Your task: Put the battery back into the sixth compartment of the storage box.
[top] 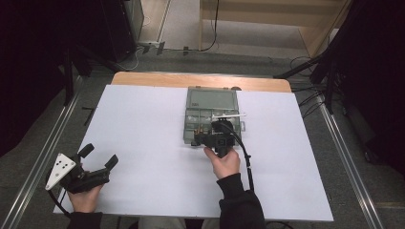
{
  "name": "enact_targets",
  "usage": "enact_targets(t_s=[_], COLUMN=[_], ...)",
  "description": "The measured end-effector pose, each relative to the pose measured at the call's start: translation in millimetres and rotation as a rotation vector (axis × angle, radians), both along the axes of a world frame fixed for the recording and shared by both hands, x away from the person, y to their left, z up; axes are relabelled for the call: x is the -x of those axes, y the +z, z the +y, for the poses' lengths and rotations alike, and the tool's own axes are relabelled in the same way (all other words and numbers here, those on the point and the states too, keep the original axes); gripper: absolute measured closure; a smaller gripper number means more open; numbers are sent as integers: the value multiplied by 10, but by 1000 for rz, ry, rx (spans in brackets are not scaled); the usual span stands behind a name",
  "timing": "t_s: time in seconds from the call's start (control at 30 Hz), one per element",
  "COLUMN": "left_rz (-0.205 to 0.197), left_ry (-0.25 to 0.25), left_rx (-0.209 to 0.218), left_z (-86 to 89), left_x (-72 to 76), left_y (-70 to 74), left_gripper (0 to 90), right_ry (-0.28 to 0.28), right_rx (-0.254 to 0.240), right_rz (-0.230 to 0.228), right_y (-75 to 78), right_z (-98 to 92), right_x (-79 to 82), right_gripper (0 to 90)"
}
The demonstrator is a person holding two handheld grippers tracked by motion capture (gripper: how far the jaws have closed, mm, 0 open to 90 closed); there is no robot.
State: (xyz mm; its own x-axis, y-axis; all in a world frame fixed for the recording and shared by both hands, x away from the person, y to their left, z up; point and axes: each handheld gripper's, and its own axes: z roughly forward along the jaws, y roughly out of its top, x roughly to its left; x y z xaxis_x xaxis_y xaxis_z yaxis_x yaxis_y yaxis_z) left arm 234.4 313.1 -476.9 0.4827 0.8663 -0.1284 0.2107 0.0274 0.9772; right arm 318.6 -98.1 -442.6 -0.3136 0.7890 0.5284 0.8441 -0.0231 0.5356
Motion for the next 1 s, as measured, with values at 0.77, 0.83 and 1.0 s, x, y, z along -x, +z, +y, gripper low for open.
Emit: enact_targets(t_s=[0.77, 0.83, 1.0], left_rz=[0, -1, -1], left_ry=[0, 0, 1], left_rx=[-1, 0, 1], left_z=[1, -1, 2], left_x=[0, 2, 4], left_y=[1, 2, 3], left_gripper=[3, 3, 3], right_ry=[-144, -147, -161], right_rx=[-29, -26, -36], right_rz=[51, 56, 24], right_y=[-220, -227, -197], right_z=[-212, -206, -196], right_x=[-322, -334, -310], right_gripper=[771, 743, 543])
